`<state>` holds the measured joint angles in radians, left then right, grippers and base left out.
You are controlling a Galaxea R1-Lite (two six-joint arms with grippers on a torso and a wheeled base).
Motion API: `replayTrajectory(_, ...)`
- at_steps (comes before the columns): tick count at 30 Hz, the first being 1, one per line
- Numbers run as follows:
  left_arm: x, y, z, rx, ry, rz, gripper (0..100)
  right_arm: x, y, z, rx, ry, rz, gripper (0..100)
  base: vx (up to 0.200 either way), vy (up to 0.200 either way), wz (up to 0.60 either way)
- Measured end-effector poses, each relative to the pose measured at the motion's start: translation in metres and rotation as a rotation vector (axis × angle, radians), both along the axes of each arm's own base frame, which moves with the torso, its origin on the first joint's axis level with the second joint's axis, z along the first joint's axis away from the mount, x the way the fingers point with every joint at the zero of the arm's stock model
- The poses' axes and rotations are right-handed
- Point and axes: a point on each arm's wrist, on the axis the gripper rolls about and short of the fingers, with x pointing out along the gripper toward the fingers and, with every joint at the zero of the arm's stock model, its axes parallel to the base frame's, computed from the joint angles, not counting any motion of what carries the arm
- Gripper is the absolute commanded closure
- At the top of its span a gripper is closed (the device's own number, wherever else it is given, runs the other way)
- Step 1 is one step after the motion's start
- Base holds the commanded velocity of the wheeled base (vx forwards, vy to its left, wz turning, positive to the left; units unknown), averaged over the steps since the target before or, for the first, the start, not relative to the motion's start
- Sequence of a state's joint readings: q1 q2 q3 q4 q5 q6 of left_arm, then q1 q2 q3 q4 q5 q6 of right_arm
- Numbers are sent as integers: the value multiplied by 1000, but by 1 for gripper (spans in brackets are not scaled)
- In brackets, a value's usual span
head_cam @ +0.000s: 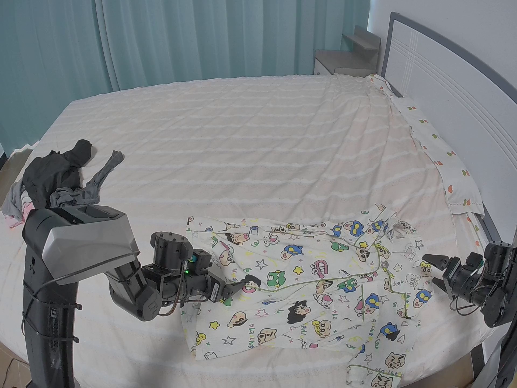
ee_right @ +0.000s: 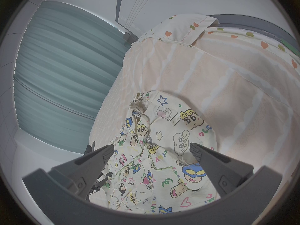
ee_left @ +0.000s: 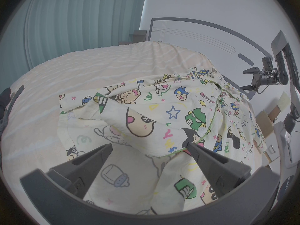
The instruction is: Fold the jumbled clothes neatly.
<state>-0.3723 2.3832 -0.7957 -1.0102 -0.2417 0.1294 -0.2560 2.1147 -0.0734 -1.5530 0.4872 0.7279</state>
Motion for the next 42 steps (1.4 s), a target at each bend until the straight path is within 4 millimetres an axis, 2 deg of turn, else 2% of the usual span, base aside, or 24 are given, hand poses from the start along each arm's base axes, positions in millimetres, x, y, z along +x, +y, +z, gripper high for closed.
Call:
replayTrajectory(12,-4,1,0,13,0,-23,0,0,0,0,1,2,-1,0,0,0,0)
replayTrajectory(22,9,-5,3,-18,-31,-5,0,0,0,-1,1,5,0,0,0,0,0)
replayTrajectory(23,9,-6,3,-18,-29,-7,100,0,0,-1,1,5,0,0,0,0,0)
replayTrajectory(35,3,-6,0,-12,-9,-12,100,0,0,-1,1,5,-1,0,0,0,0)
replayTrajectory(42,-4,-1,14,-14,-22,-2,100,0,0,-1,1,5,-1,0,0,0,0)
